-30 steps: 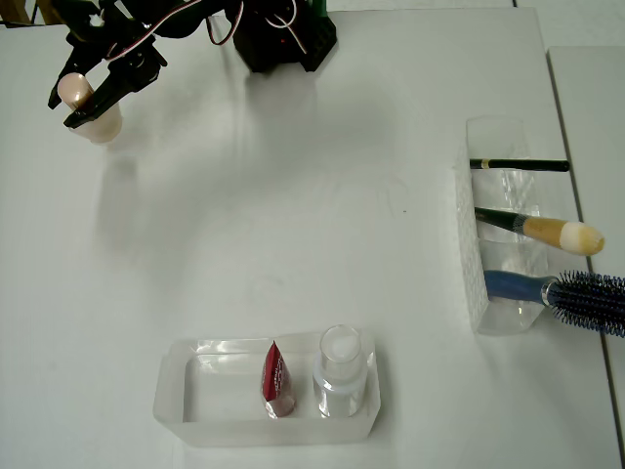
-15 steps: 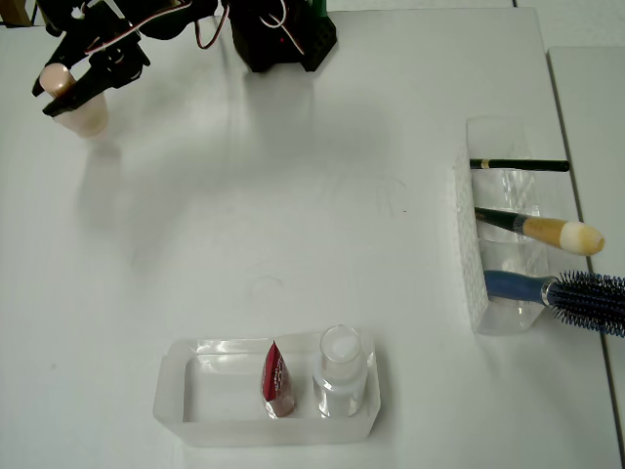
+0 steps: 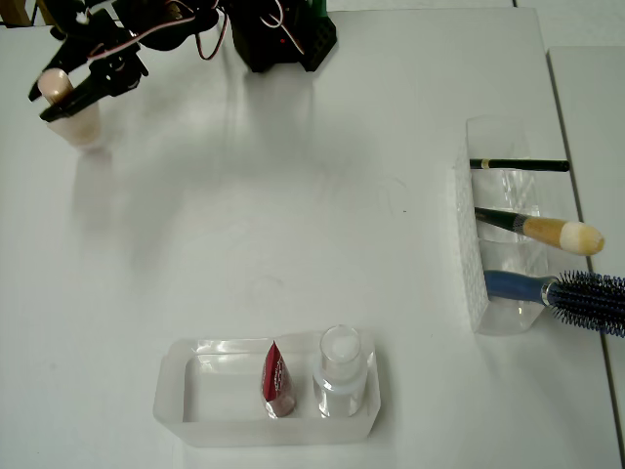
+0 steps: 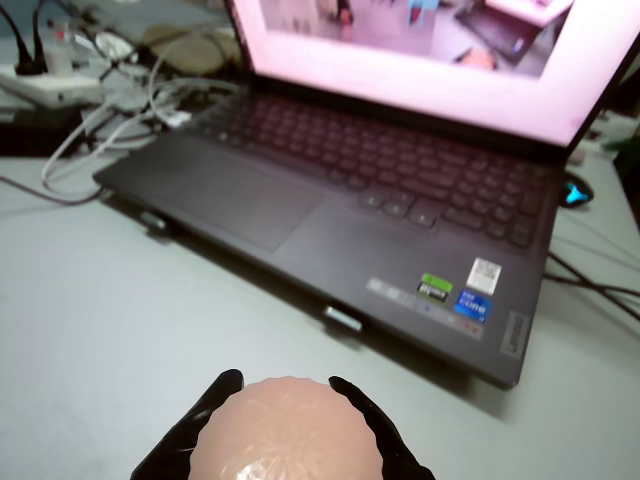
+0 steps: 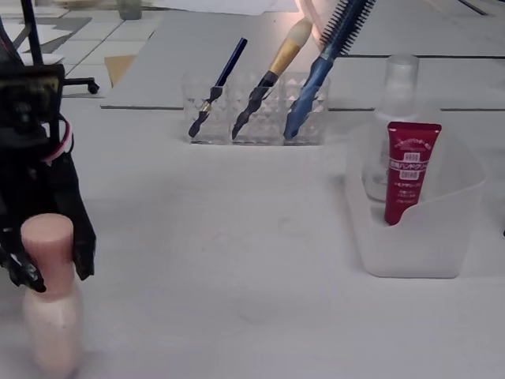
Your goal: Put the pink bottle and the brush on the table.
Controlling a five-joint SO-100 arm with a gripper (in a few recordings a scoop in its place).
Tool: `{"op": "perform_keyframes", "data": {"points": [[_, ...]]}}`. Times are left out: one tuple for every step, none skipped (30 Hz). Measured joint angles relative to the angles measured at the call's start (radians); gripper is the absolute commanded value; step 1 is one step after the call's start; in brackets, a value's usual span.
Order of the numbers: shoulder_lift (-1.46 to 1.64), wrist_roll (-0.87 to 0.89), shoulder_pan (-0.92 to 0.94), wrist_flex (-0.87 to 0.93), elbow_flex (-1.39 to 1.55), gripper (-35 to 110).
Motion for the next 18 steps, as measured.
{"op": "perform_keyframes", "data": {"points": [[-0.008, 0.0, 0.0, -0.012, 0.0, 0], [-0.017, 0.0, 0.0, -0.023, 0.0, 0], [-0.026, -0.003, -0.002, -0.034, 0.0, 0], [-0.037, -0.006, -0.002, -0.041, 0.0, 0], [-0.046, -0.009, 0.003, -0.048, 0.0, 0], [-0.063, -0.011, 0.015, -0.06, 0.0, 0], [-0.08, -0.011, 0.026, -0.077, 0.0, 0], [-0.094, -0.012, 0.029, -0.089, 0.0, 0], [-0.109, -0.012, 0.029, -0.098, 0.0, 0], [-0.127, -0.012, 0.029, -0.109, 0.0, 0], [-0.146, -0.012, 0.038, -0.117, 0.0, 0], [-0.164, -0.012, 0.055, -0.129, 0.0, 0], [-0.181, -0.012, 0.06, -0.143, 0.0, 0], [-0.198, -0.012, 0.057, -0.16, 0.0, 0], [-0.21, -0.012, 0.048, -0.176, -0.002, 0], [-0.218, -0.012, 0.048, -0.184, -0.002, 0], [-0.227, -0.012, 0.048, -0.195, -0.002, 0], [-0.233, -0.012, 0.049, -0.204, -0.002, 0]]}}
